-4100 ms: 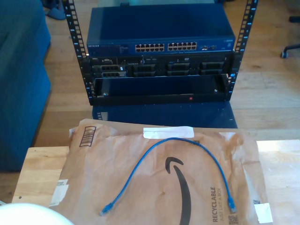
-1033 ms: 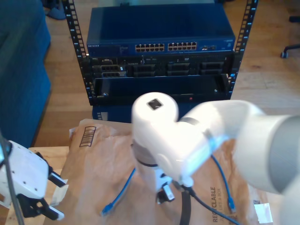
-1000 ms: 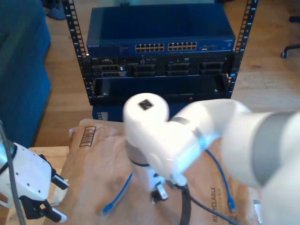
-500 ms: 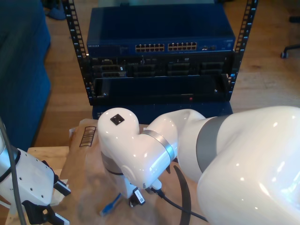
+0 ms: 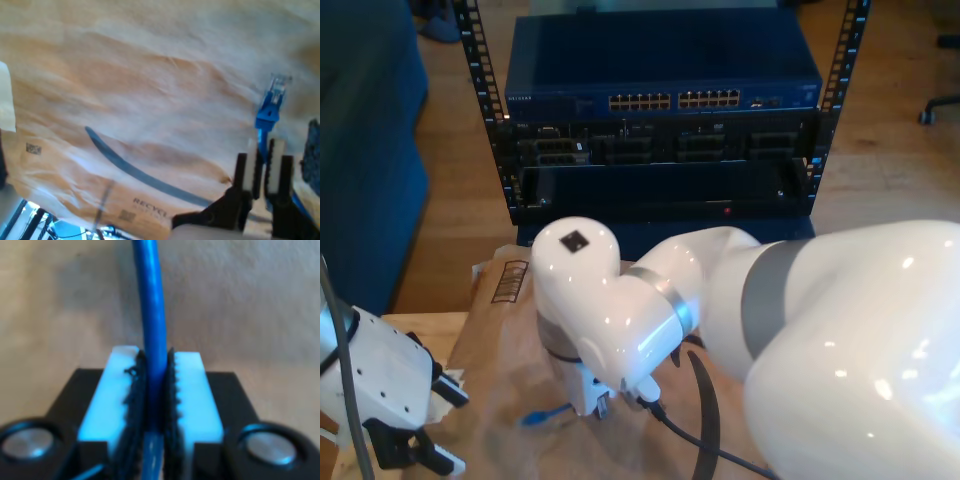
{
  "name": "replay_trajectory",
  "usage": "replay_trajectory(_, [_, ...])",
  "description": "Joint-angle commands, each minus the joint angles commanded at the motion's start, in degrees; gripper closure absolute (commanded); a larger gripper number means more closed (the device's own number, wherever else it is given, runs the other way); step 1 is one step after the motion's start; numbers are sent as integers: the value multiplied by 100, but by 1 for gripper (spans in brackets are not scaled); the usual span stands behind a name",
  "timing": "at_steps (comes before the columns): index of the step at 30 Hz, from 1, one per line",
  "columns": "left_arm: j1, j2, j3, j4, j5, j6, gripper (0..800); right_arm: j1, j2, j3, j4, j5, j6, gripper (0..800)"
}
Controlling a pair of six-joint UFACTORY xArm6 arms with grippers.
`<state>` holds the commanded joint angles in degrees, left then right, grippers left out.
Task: Grab the cable and plug it in
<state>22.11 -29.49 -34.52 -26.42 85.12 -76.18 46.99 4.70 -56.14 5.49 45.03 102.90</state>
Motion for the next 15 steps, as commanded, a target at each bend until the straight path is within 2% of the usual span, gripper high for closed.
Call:
replay_trajectory(4, [-747,114,-422,-730,79,-141,1,-712,-1187,457,273,800,325,799])
replay_trajectory(7, [-1275,290,-756,-1363,123,-308,1,-1134,-2057,932,580,941,352,798])
replay_trajectory(9, [-1301,440,-985,-1538,352,-246,1,-1530,-2593,1248,1020,1134,334,798])
replay_trajectory(12, [-1275,747,-1310,-1978,721,-88,2,-2119,-2963,1354,1547,1670,316,798])
replay_trajectory(15, [-1248,747,-1433,-2479,923,18,3,-2330,-3165,1345,2119,2004,211,798])
